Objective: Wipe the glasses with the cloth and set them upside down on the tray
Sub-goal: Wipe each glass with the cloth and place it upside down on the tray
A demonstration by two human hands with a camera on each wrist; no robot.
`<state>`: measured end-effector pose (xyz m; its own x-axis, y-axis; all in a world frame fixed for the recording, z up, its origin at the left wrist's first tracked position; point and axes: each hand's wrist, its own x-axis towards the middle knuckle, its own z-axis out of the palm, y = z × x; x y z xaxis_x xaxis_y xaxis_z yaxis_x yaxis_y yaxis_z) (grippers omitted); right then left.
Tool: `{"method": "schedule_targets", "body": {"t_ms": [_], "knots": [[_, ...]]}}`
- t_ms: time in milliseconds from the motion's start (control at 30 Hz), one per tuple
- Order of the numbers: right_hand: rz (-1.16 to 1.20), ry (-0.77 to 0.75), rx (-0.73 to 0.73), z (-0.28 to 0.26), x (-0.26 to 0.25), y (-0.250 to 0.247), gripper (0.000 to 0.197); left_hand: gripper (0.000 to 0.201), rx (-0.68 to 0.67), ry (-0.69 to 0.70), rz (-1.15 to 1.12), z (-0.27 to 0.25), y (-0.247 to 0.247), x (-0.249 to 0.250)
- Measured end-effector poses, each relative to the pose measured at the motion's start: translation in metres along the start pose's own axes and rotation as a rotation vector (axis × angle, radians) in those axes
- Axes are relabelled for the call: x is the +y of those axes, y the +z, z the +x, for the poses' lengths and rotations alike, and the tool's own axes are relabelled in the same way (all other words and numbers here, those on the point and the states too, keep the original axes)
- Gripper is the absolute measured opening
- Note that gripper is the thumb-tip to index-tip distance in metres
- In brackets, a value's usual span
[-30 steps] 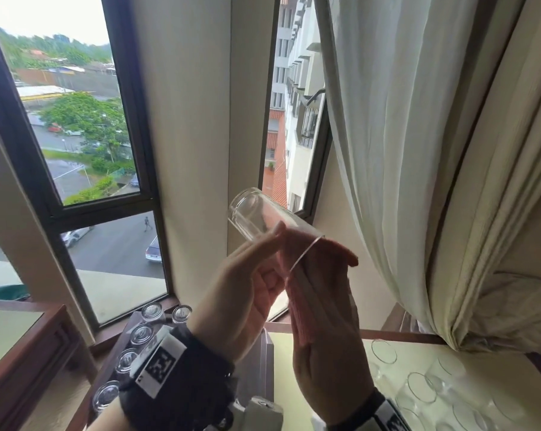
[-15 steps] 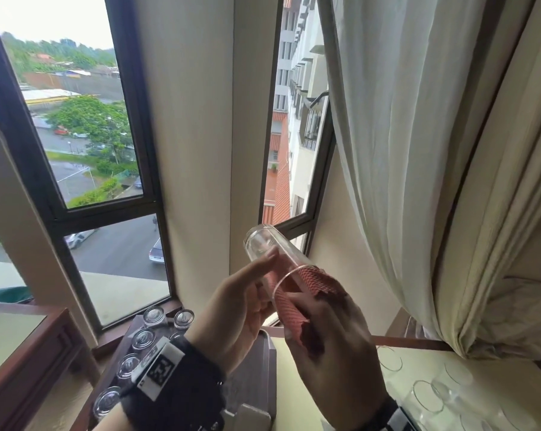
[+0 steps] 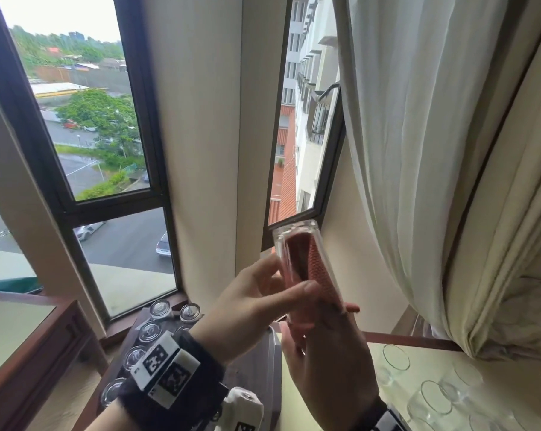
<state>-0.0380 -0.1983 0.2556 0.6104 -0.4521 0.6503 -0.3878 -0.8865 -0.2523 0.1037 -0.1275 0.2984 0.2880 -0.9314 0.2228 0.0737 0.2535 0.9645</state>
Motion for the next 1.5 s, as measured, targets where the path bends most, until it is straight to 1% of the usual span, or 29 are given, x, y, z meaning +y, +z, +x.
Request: {"method": "schedule_targets", "body": {"t_ms": [67, 167, 200, 233, 300, 333, 400, 433, 467, 533, 567, 600, 700, 767, 800, 867, 900, 967, 1000, 1033, 1100, 1133, 1167, 1200, 1267, 1333, 1367, 1400, 1500], "knots": [[0.05, 0.056, -0.026, 0.004, -0.008, -0.003, 0.046, 0.033, -0.021, -0.016, -0.006, -0.001, 0.0, -0.005], [0.189, 0.073, -0.059, 0.005, -0.012, -0.005, 0.047, 0.026, -0.032, -0.034, -0.068, -0.002, -0.004, -0.01], [0.364, 0.122, -0.087, 0.008, -0.015, -0.009, 0.049, 0.022, -0.034, -0.031, -0.09, -0.003, -0.005, -0.011], [0.62, 0.189, -0.163, 0.011, -0.019, -0.014, 0.052, 0.024, -0.03, -0.035, -0.116, -0.003, -0.005, -0.012], [1.17, 0.291, -0.341, 0.018, -0.03, -0.027, 0.052, 0.045, -0.019, -0.056, -0.18, -0.005, -0.007, -0.013], [1.343, 0.311, -0.382, 0.019, -0.034, -0.031, 0.049, 0.051, -0.018, -0.073, -0.204, -0.006, -0.006, -0.012], [1.428, 0.367, -0.368, 0.018, -0.034, -0.026, 0.046, 0.04, -0.018, -0.083, -0.226, -0.004, -0.005, -0.009], [1.337, 0.388, -0.328, 0.017, -0.03, -0.021, 0.045, 0.032, -0.003, -0.084, -0.204, -0.003, -0.003, -0.007], [1.121, 0.349, -0.262, 0.014, -0.024, -0.013, 0.041, 0.031, 0.021, -0.081, -0.163, -0.001, -0.002, -0.004], [0.471, 0.133, -0.09, 0.013, -0.007, -0.001, 0.023, 0.034, 0.084, -0.049, -0.056, 0.004, 0.0, -0.001], [0.219, 0.031, -0.051, 0.013, -0.001, 0.004, 0.022, 0.032, 0.12, -0.018, -0.008, 0.005, 0.0, -0.001], [0.088, -0.018, -0.066, 0.014, 0.002, 0.007, 0.027, 0.03, 0.149, 0.004, 0.027, 0.006, 0.001, 0.001], [0.037, 0.02, -0.099, 0.014, 0.001, 0.013, 0.037, 0.029, 0.162, 0.011, 0.07, 0.007, -0.001, -0.001], [0.205, 0.076, -0.08, 0.017, -0.005, 0.008, 0.039, 0.022, 0.093, -0.009, 0.059, 0.004, -0.005, -0.001], [0.453, 0.154, -0.093, 0.02, -0.009, 0.004, 0.041, 0.015, 0.057, -0.029, 0.027, 0.002, -0.008, -0.001], [1.097, 0.322, -0.308, 0.026, -0.025, -0.012, 0.051, 0.007, 0.031, -0.06, -0.101, -0.002, -0.013, -0.002], [1.306, 0.359, -0.369, 0.029, -0.031, -0.016, 0.057, 0.013, 0.034, -0.074, -0.176, -0.004, -0.014, -0.002], [1.393, 0.398, -0.39, 0.028, -0.033, -0.014, 0.067, 0.04, 0.028, -0.076, -0.213, -0.002, -0.014, -0.003], [1.278, 0.409, -0.344, 0.025, -0.029, -0.006, 0.066, 0.048, 0.047, -0.064, -0.158, -0.001, -0.013, -0.003], [1.029, 0.337, -0.26, 0.022, -0.021, 0.001, 0.06, 0.044, 0.07, -0.046, -0.093, 0.002, -0.013, -0.002], [0.342, 0.048, -0.104, 0.021, -0.005, 0.01, 0.047, 0.023, 0.127, -0.019, 0.033, 0.006, -0.013, -0.002], [0.12, -0.057, -0.09, 0.018, 0.001, 0.016, 0.046, 0.021, 0.154, -0.014, 0.086, 0.008, -0.012, -0.002], [0.034, -0.094, -0.081, 0.017, 0.004, 0.019, 0.044, 0.024, 0.165, -0.024, 0.133, 0.009, -0.012, -0.004], [0.035, -0.061, -0.081, 0.018, 0.003, 0.022, 0.04, 0.029, 0.184, -0.028, 0.158, 0.009, -0.011, -0.004], [0.269, 0.135, -0.139, 0.022, -0.006, 0.023, 0.034, 0.037, 0.18, -0.045, 0.178, 0.009, -0.013, -0.012], [0.711, 0.365, -0.305, 0.025, -0.009, 0.02, 0.032, 0.047, 0.12, -0.102, 0.129, 0.009, -0.017, -0.016], [0.933, 0.421, -0.348, 0.028, -0.01, 0.014, 0.038, 0.05, 0.091, -0.12, 0.061, 0.007, -0.018, -0.017], [1.155, 0.436, -0.376, 0.028, -0.011, 0.008, 0.042, 0.052, 0.062, -0.132, -0.032, 0.005, -0.019, -0.017], [1.876, 0.374, -0.42, 0.025, -0.019, -0.005, 0.046, 0.058, -0.012, -0.127, -0.306, 0.0, -0.017, -0.021]]}}
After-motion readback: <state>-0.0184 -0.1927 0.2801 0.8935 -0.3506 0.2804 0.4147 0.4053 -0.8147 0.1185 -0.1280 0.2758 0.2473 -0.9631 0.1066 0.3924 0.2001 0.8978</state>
